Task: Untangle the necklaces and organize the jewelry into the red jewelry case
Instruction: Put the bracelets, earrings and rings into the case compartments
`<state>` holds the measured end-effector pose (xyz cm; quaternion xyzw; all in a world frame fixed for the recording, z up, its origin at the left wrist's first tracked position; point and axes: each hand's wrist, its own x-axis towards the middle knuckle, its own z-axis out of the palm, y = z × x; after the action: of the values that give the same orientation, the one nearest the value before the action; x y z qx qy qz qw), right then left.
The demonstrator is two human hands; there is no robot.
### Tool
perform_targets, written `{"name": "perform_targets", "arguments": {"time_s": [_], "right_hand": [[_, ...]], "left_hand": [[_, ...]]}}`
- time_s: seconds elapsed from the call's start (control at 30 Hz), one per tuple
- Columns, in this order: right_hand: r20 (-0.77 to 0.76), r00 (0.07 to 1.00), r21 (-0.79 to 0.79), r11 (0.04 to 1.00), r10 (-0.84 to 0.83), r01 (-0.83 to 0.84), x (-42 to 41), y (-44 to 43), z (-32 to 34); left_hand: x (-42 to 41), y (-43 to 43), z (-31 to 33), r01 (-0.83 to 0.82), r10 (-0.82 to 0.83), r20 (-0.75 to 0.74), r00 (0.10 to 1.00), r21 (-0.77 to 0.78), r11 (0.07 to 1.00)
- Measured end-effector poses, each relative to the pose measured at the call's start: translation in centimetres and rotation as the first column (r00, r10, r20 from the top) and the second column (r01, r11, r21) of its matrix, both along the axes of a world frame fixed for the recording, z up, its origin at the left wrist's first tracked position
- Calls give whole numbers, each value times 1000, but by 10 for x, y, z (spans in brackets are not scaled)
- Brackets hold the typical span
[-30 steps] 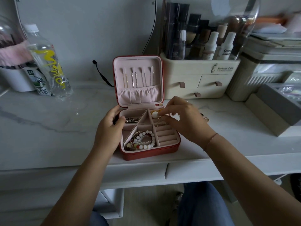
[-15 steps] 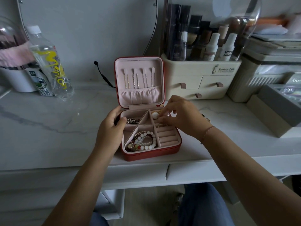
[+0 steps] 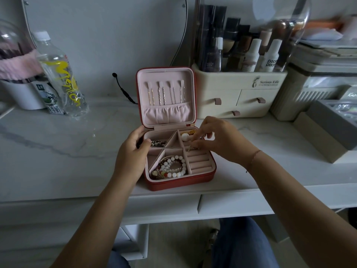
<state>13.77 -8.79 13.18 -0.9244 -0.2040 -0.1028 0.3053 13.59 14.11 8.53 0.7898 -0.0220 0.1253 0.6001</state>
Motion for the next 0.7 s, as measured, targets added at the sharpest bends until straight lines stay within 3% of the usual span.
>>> {"name": "perform_targets", "arguments": {"time_s": [0.37, 0.7], "right_hand": [[-61, 996, 92, 994, 64, -58, -9, -10, 3], [-55, 998, 24, 1000, 18, -17, -8, -10, 2]], "left_hand": [[2, 1, -3, 7, -7, 10, 1000, 18, 1000], [0, 1, 0, 11, -11, 10, 1000, -2, 1000]]}}
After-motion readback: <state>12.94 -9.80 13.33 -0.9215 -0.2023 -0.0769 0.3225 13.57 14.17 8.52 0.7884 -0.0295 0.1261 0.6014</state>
